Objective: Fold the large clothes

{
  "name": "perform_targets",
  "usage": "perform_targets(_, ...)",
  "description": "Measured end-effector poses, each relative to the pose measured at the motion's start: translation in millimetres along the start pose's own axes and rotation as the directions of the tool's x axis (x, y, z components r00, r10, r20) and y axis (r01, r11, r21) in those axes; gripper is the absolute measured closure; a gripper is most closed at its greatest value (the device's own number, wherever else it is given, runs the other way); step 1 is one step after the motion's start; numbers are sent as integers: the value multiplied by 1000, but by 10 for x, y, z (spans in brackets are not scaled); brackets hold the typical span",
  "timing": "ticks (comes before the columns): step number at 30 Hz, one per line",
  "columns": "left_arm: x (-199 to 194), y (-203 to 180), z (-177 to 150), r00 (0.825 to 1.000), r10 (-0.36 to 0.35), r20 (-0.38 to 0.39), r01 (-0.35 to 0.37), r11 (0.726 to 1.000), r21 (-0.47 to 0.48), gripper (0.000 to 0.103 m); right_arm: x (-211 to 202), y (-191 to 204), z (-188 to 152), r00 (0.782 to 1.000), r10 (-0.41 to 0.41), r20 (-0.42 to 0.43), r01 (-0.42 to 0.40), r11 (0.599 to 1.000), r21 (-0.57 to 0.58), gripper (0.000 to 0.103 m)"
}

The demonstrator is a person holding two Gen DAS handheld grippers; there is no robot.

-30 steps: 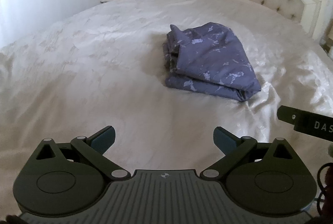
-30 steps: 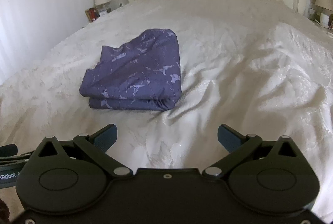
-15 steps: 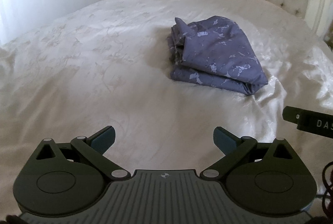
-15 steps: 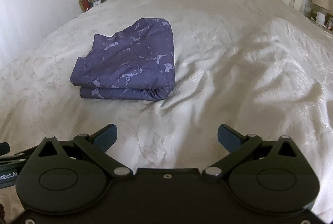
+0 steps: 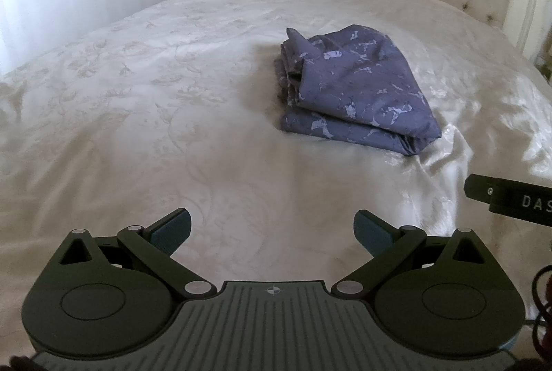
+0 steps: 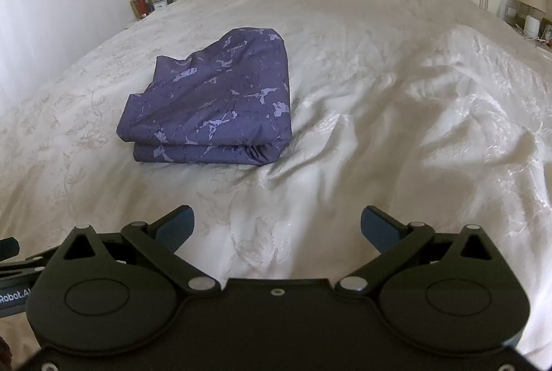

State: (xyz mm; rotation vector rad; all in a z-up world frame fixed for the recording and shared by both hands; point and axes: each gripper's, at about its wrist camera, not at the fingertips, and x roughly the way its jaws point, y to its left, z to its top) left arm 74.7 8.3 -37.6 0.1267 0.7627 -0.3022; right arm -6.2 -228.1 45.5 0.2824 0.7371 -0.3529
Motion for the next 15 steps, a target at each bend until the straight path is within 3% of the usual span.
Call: perform_targets(15, 41, 29, -13, 1000, -4, -22, 4, 1000, -8, 1, 37, 33, -38, 1000, 7, -23, -7, 1000, 17, 1)
